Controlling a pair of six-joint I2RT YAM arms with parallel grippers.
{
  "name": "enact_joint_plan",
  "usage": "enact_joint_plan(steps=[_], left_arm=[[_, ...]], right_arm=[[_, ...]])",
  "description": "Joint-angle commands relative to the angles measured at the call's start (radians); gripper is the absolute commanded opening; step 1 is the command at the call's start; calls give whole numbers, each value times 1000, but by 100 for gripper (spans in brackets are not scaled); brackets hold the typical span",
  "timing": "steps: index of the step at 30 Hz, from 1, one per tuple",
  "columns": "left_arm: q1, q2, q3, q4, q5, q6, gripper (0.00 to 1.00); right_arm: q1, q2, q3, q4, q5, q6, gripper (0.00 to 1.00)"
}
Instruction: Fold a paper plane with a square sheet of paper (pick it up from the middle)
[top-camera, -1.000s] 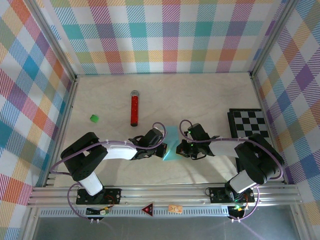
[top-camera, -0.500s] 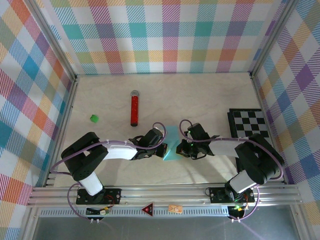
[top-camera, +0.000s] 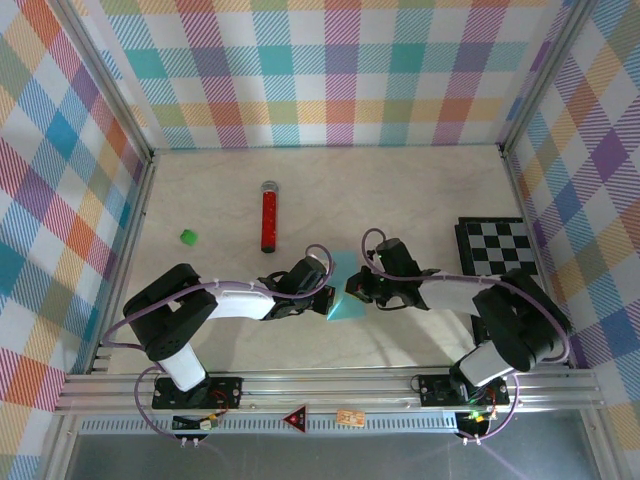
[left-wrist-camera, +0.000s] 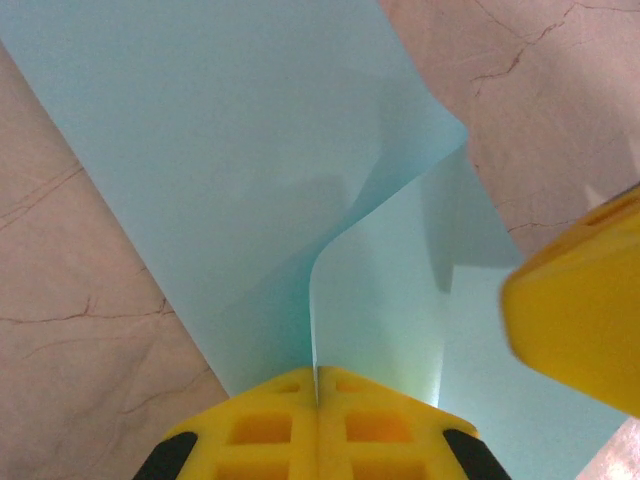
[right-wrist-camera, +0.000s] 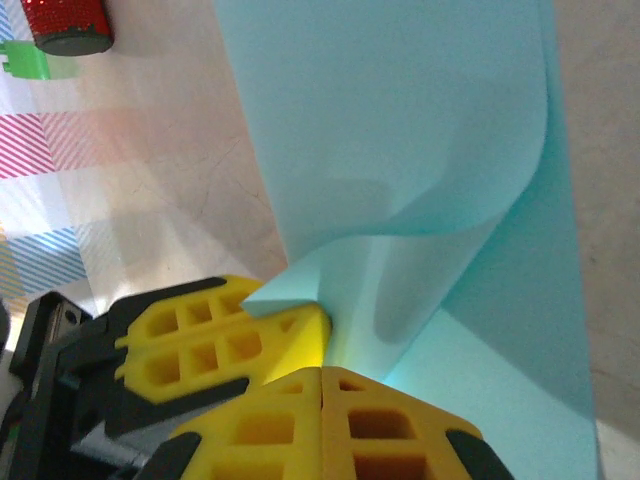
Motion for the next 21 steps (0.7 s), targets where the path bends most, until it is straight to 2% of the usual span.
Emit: enact_joint_plan(steps=[1, 21], left_arm=[[12, 27, -35, -49, -2, -13, 3], [12, 2, -44, -68, -20, -6, 3]], right_arm=[[-6, 51, 41, 82, -42, 52, 0], [-8, 134, 9, -5, 0, 14, 1]])
